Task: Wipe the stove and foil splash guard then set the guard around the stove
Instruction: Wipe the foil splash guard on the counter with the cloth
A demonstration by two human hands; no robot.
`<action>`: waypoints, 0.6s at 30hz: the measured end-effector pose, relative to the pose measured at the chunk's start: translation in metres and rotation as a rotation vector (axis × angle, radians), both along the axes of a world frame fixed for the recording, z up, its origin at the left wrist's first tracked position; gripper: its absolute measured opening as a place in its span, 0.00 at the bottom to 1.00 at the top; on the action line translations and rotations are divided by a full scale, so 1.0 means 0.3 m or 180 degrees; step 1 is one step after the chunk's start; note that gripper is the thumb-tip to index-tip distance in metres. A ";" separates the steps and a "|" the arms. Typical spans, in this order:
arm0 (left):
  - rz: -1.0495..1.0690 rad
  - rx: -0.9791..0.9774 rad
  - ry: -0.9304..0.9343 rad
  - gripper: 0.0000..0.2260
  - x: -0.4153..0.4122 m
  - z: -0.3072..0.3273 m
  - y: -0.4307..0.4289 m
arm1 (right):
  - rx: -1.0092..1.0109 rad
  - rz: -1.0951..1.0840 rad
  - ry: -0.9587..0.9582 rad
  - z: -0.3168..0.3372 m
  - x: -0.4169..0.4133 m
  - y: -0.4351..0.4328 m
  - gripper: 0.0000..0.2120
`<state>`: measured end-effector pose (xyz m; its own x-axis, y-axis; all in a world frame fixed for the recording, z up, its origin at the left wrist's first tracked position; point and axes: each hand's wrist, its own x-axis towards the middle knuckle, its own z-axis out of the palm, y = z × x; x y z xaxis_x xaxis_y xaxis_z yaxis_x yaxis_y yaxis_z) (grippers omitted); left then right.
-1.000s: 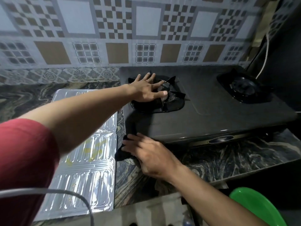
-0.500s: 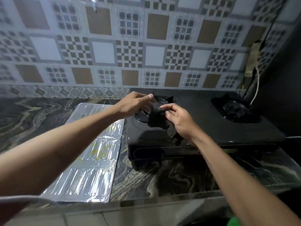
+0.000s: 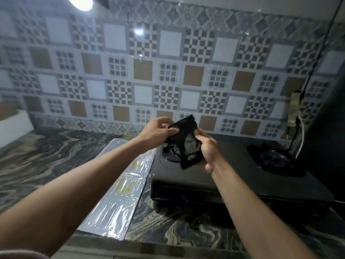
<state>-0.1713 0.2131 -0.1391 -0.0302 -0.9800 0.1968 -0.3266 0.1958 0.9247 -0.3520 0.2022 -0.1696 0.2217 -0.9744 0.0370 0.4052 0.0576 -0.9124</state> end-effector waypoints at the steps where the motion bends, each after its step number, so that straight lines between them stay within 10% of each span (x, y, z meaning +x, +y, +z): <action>1: 0.0090 -0.0065 -0.0078 0.02 -0.001 0.021 0.007 | 0.0004 0.0105 0.0033 0.006 -0.001 0.004 0.14; 9: 0.0330 -0.0251 -0.0760 0.05 0.045 0.188 0.066 | -0.0492 0.1142 0.0167 0.068 -0.005 0.002 0.30; 18: 0.0275 -0.0117 -0.1070 0.05 0.114 0.265 0.123 | -0.1031 0.1328 0.1321 0.148 0.036 0.019 0.14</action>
